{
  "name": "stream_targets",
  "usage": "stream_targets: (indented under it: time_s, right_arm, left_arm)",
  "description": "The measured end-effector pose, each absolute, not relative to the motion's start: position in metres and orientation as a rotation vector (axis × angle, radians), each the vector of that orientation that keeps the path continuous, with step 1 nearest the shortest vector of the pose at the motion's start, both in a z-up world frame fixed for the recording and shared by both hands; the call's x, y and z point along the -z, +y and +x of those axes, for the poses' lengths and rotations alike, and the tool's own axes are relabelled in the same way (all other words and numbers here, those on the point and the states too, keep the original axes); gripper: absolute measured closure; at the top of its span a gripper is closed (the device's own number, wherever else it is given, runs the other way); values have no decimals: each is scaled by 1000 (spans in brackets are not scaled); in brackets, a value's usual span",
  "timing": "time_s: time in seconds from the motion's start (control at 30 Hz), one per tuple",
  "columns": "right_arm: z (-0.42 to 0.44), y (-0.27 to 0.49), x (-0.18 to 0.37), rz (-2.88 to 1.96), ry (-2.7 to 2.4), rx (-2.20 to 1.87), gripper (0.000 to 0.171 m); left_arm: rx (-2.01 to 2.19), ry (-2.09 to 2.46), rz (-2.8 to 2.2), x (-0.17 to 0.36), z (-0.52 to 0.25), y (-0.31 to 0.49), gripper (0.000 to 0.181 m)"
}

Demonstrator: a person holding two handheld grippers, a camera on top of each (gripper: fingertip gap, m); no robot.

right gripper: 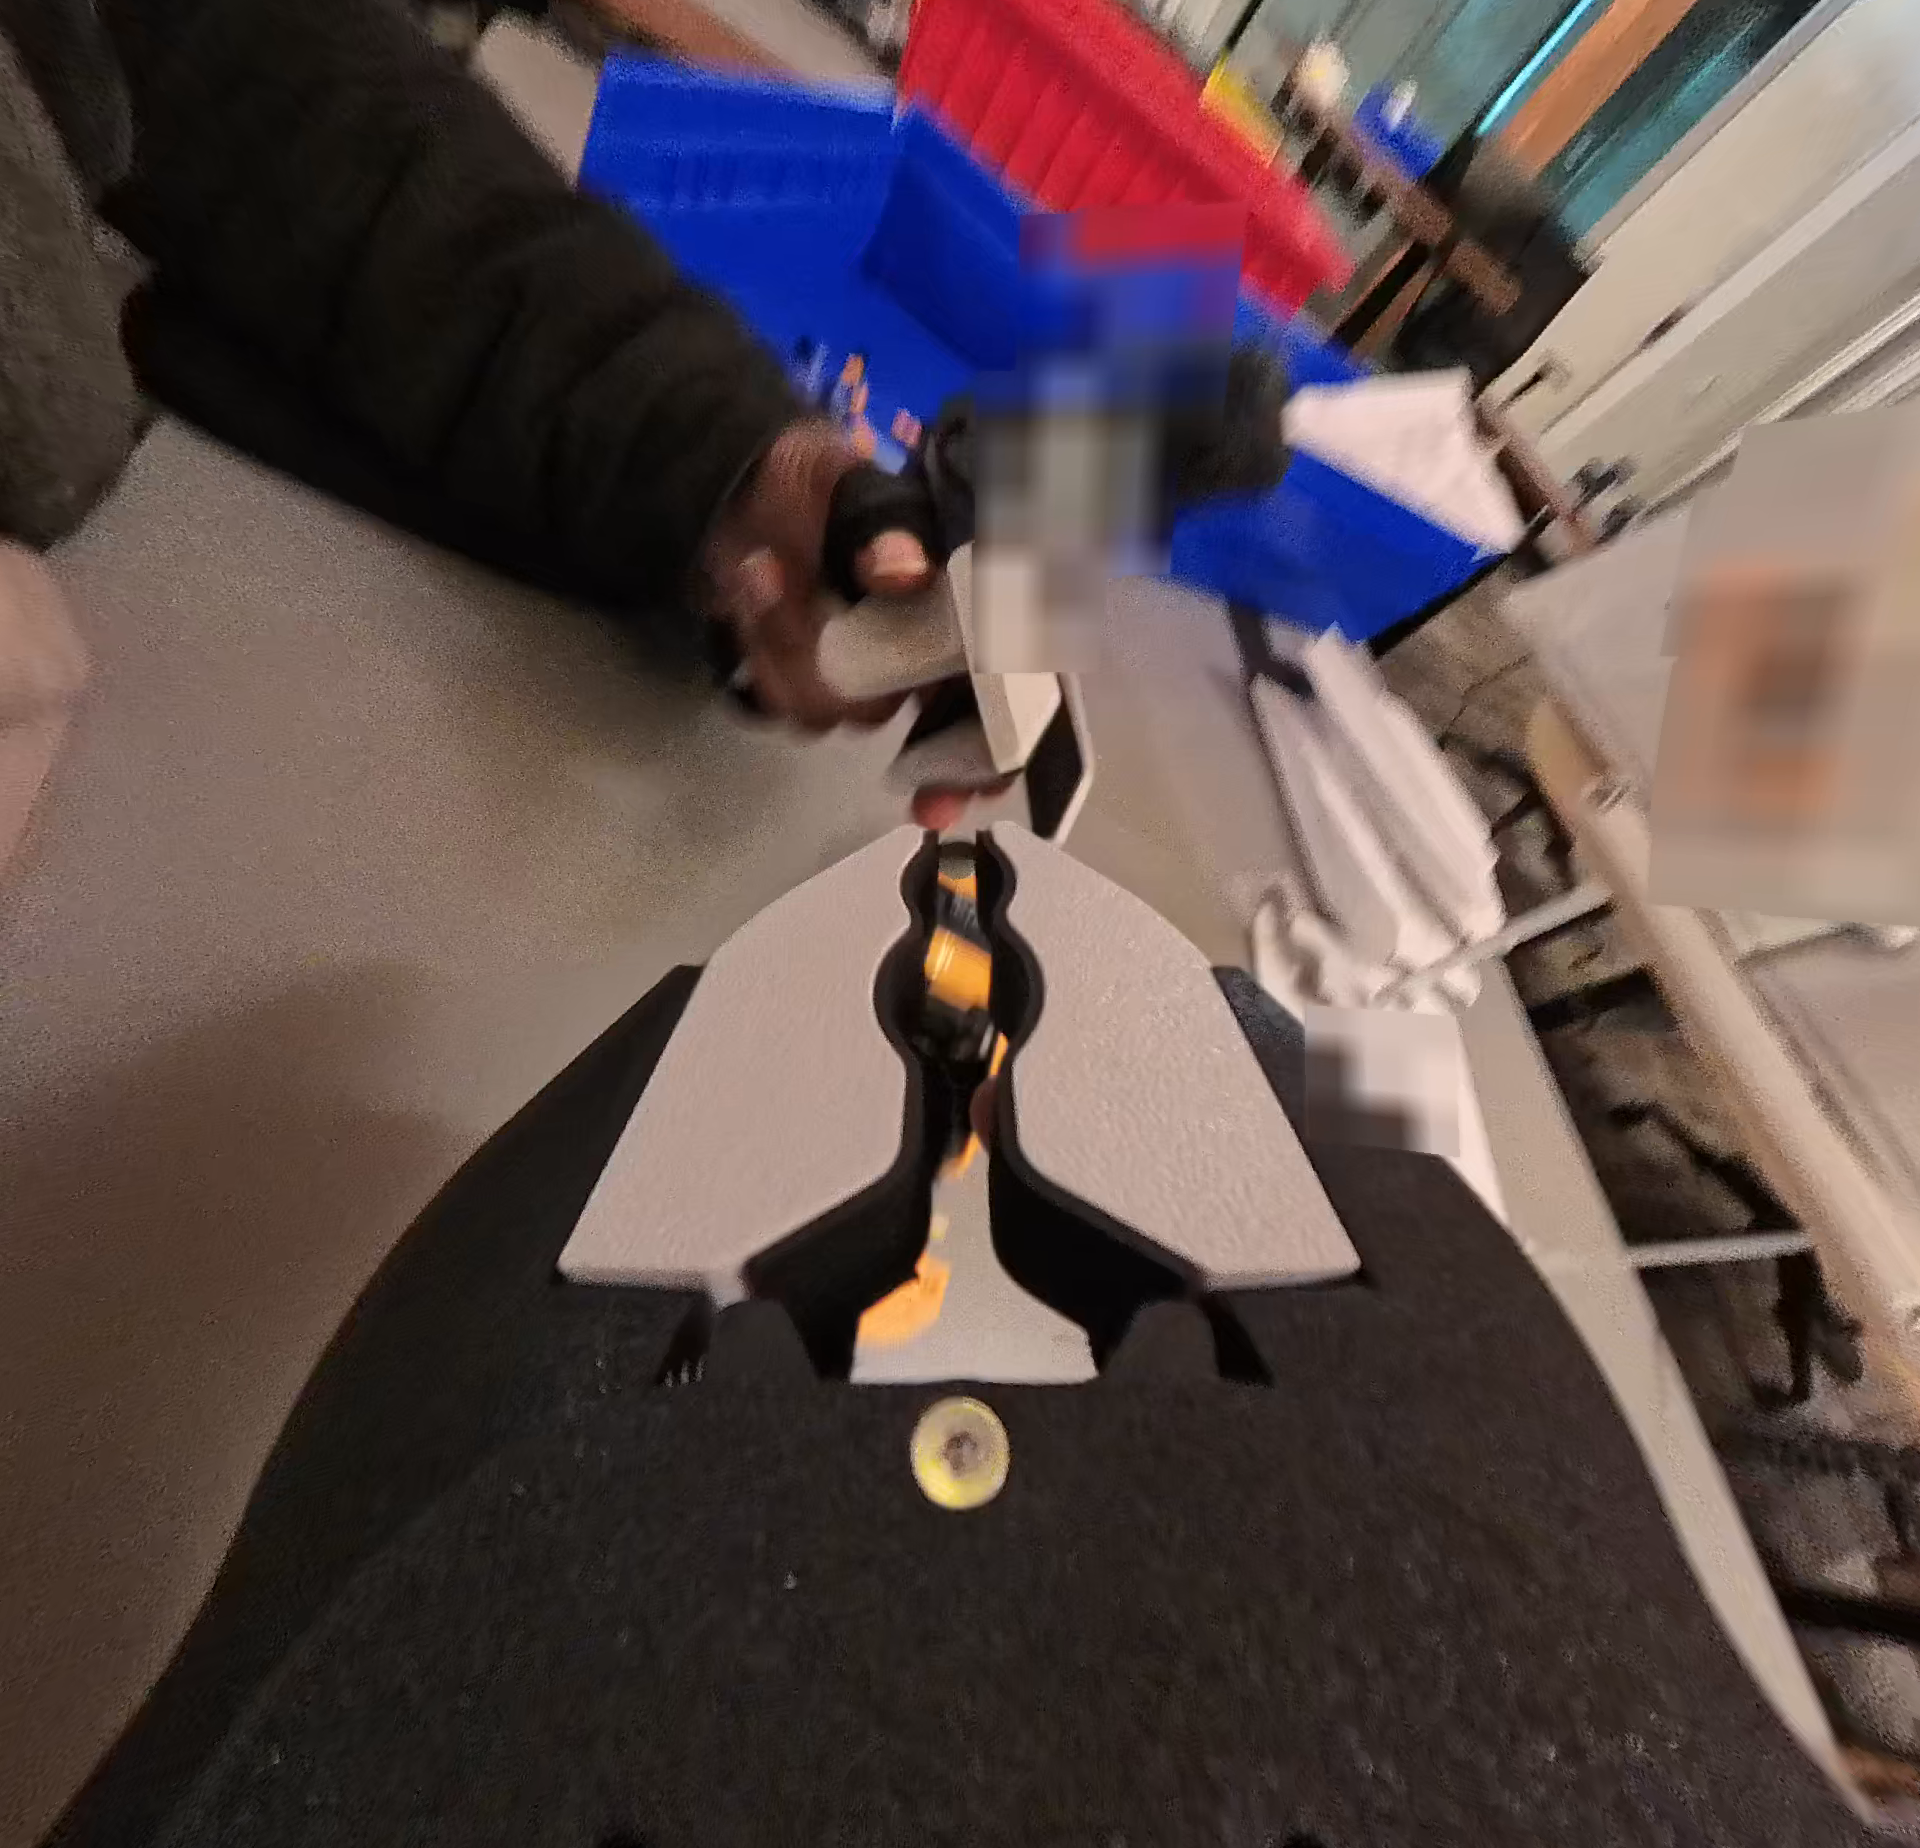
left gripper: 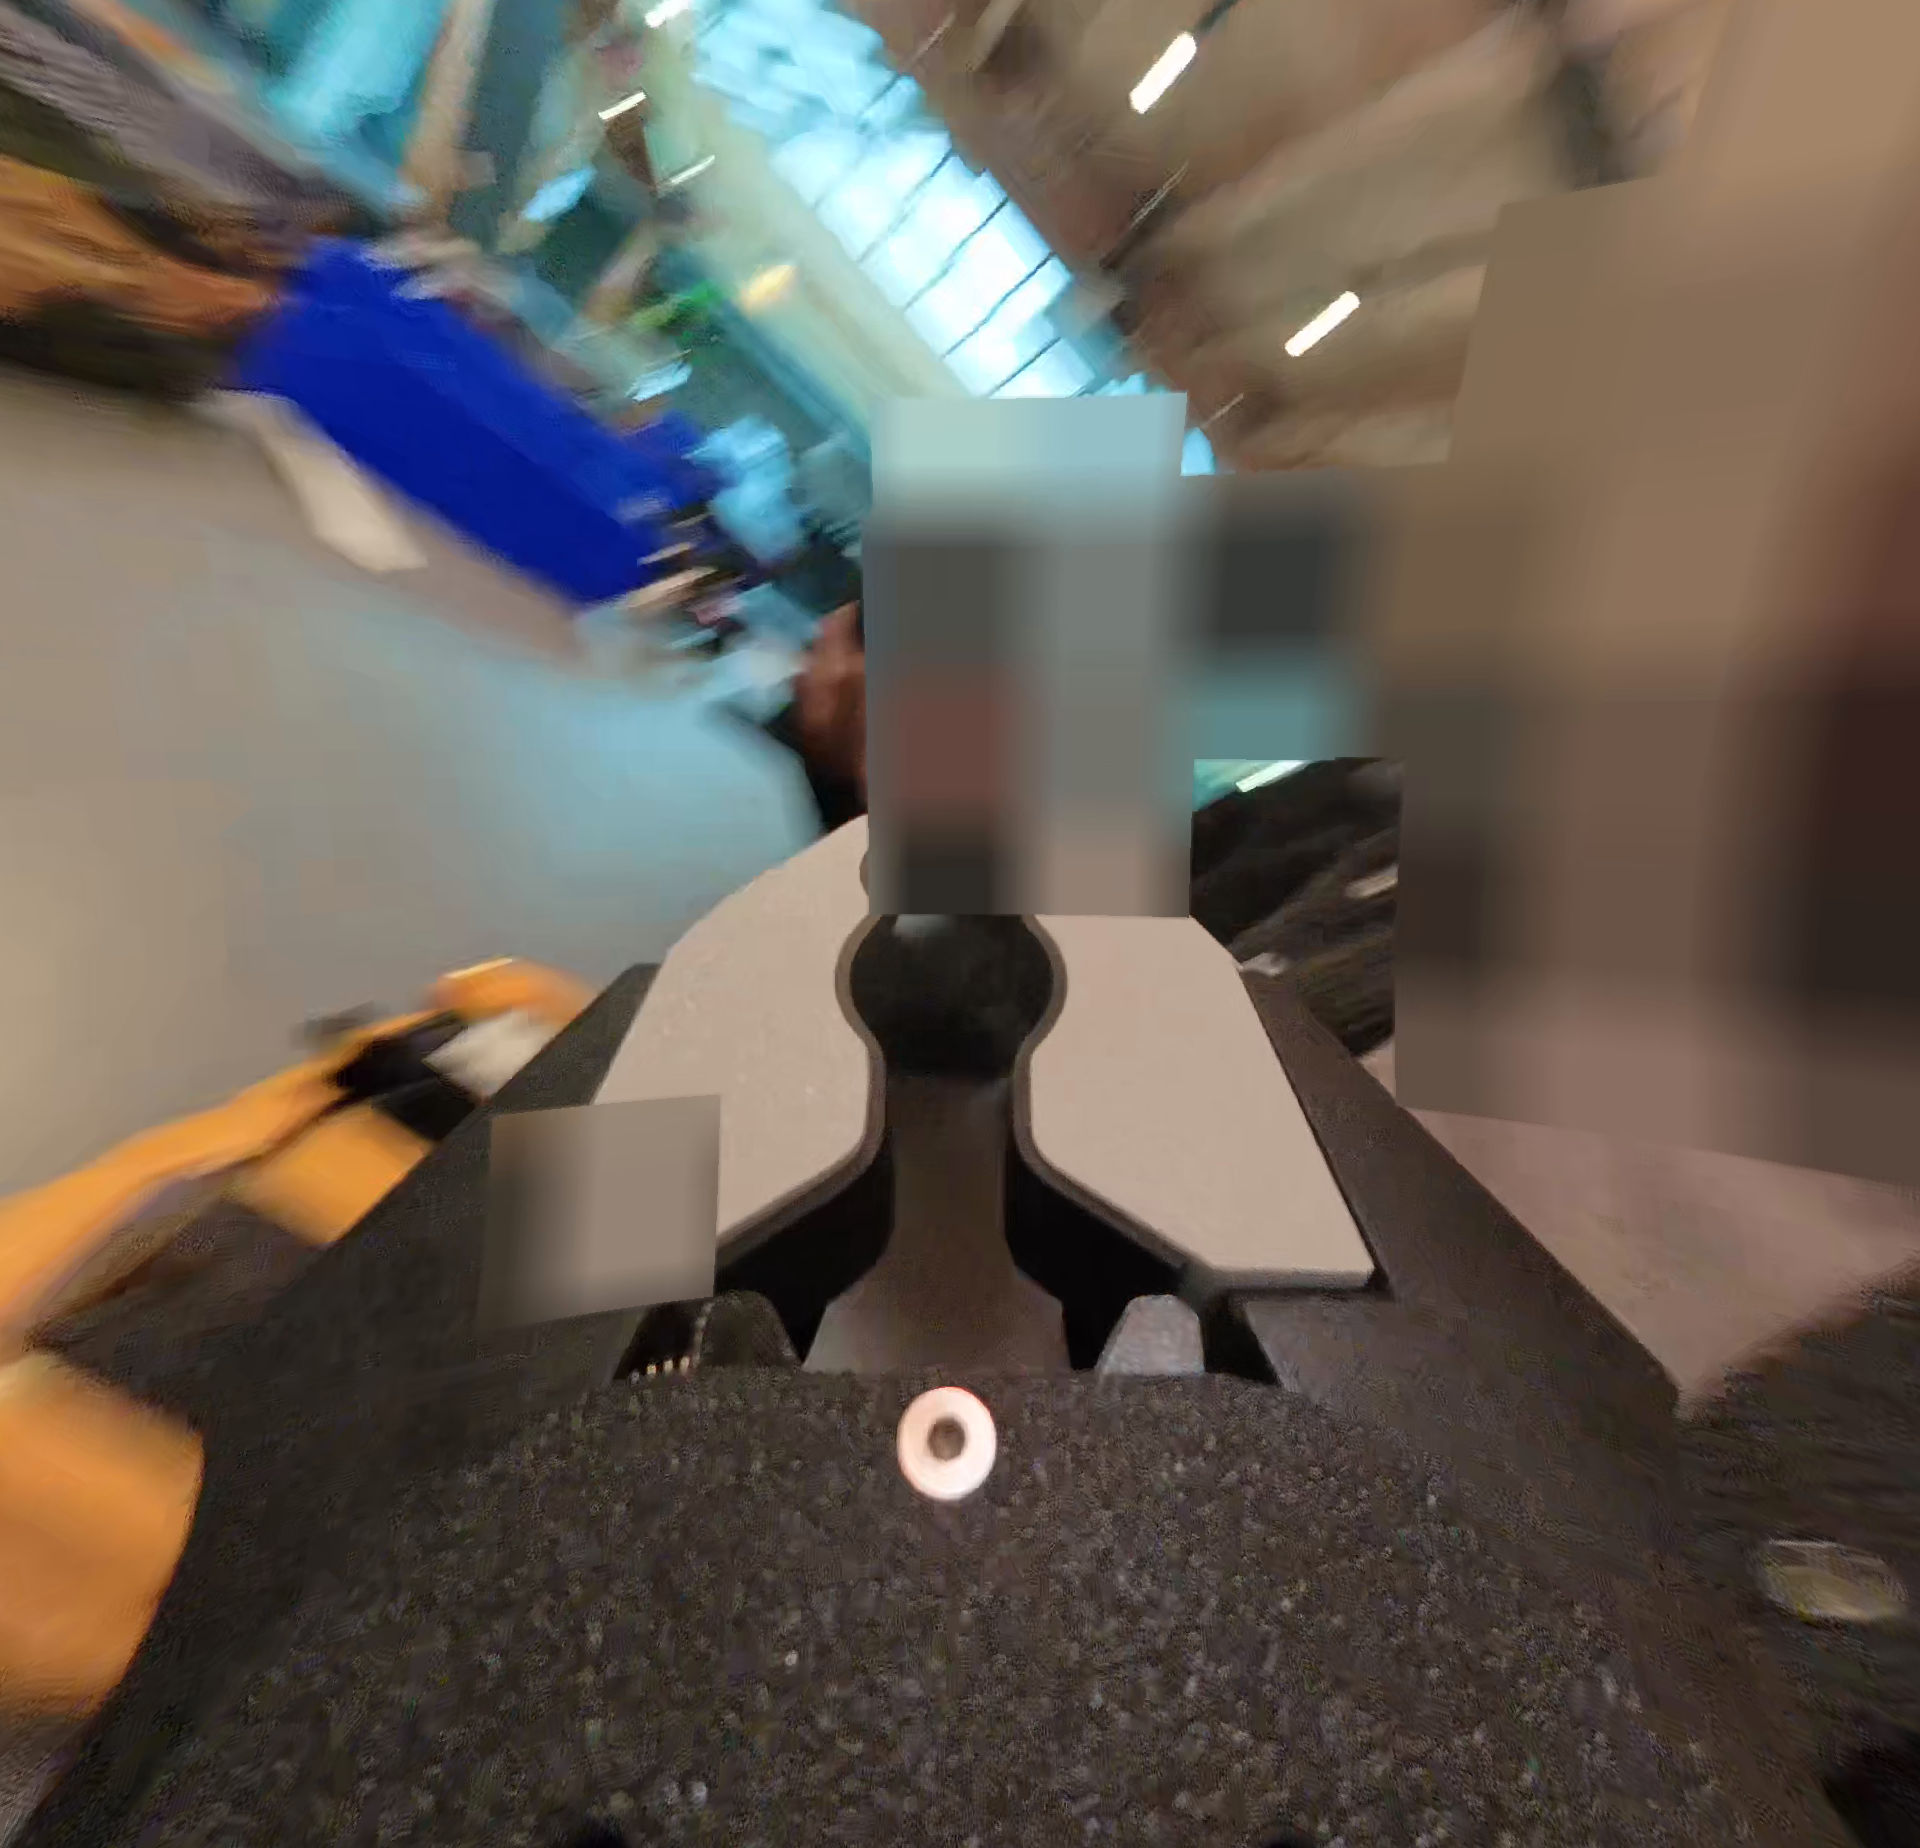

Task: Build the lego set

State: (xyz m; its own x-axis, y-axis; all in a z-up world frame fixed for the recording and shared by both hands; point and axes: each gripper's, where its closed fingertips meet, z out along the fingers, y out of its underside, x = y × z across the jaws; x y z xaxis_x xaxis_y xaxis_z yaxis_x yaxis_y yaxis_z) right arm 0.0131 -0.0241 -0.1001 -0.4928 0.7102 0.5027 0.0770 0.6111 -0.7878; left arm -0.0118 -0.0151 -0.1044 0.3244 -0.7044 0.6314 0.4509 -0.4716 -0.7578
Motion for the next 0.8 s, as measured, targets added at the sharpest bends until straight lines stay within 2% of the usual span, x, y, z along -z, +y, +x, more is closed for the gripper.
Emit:
stream_targets:
  time_s: [0.07,0.13,0.27,0.33,0.4,0.43,0.8]
  right_arm:
    - [27,-6,125,-713,-2040,-826,165]
    - [42,8,151,-830,-2116,-792,165]
    - [59,18,183,-931,-2205,-715,165]
    - [61,19,188,-948,-2222,-718,165]
    - [61,21,190,-965,-2226,-723,165]
    - [61,22,191,-967,-2225,-717,165]
    - [52,54,204,-1110,-2169,-679,165]
  left_arm:
    - [852,437,-1860,152,-31,-3,156]
    - [445,655,-2071,189,-45,-2,142]
    - [81,903,-2205,224,-51,1,113]
    - [-28,979,-2209,229,-54,6,109]
    - [-97,1031,-2209,230,-59,12,112]
    - [-126,1041,-2207,229,-63,16,119]
    - [-187,899,-2222,230,-93,83,124]
